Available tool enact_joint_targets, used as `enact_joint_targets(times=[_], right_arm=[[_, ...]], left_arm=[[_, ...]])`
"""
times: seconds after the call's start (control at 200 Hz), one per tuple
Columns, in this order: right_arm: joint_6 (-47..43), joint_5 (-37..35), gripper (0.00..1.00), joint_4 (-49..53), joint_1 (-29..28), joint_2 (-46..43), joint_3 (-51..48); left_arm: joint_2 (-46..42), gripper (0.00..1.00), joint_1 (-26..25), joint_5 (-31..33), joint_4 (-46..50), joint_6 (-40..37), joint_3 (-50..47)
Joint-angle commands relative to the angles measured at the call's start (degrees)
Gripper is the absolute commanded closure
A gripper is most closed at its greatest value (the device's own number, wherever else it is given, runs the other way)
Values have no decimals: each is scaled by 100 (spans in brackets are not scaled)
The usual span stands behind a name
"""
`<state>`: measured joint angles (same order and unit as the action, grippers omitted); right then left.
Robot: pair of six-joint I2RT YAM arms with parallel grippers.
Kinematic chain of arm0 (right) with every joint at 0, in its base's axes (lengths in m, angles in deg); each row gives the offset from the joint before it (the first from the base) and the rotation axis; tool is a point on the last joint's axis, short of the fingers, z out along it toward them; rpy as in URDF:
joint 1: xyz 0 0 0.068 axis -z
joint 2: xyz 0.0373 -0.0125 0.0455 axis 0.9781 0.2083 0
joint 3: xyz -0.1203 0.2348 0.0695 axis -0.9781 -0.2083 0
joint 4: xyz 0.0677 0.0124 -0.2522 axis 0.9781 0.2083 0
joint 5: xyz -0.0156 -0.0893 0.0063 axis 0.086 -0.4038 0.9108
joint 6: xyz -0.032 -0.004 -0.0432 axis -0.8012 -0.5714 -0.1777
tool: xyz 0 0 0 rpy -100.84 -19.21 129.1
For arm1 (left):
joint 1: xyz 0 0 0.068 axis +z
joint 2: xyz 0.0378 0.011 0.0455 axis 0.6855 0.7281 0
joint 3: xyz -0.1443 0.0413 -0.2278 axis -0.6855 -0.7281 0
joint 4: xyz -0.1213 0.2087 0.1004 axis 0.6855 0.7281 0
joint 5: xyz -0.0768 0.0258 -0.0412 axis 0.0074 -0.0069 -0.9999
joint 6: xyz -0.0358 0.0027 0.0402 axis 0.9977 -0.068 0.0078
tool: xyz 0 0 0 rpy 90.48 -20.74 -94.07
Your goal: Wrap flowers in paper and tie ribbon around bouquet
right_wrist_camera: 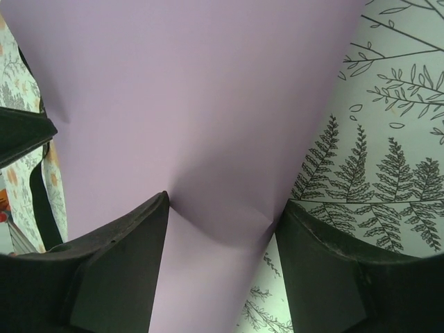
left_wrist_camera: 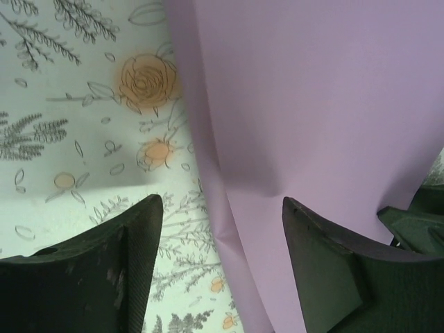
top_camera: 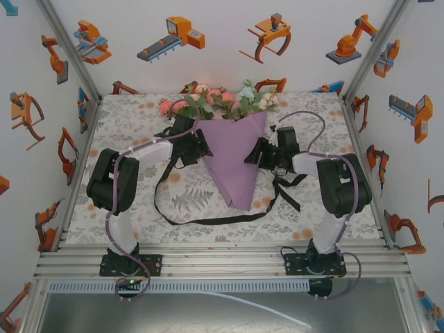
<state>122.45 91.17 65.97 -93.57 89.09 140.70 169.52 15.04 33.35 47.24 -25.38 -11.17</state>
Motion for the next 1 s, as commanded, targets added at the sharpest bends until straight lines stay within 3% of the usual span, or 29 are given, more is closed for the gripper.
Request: enact_joint_targets(times=[0.0,0.145,0.265,0.37,0.466,0.666,0.996], right_arm=[[100,20,44,-38,-49,151,51],[178,124,48,-129,-71,137,33],[191,147,56,0,-97,118,75],[209,173,63,140,-136,14,121],[301,154,76,170,-168,-158,82],[376,174,90,414,-214,-612,-34],[391,92,92,868,-293,-1298,-687]], left_arm=[[311,39,107,-506,-370,98,39],[517,50,139,-960,-883,229,-110],[567,70,174,-1398,-1389,448,-274],[413,88,177,-1401,-1450,498,-356],[189,100,203,-1439,-1386,513,-389],[-347,100,182,-1740,-1509,810,-698],[-1275,100,-65,-1679,-1236,1049,-1628]])
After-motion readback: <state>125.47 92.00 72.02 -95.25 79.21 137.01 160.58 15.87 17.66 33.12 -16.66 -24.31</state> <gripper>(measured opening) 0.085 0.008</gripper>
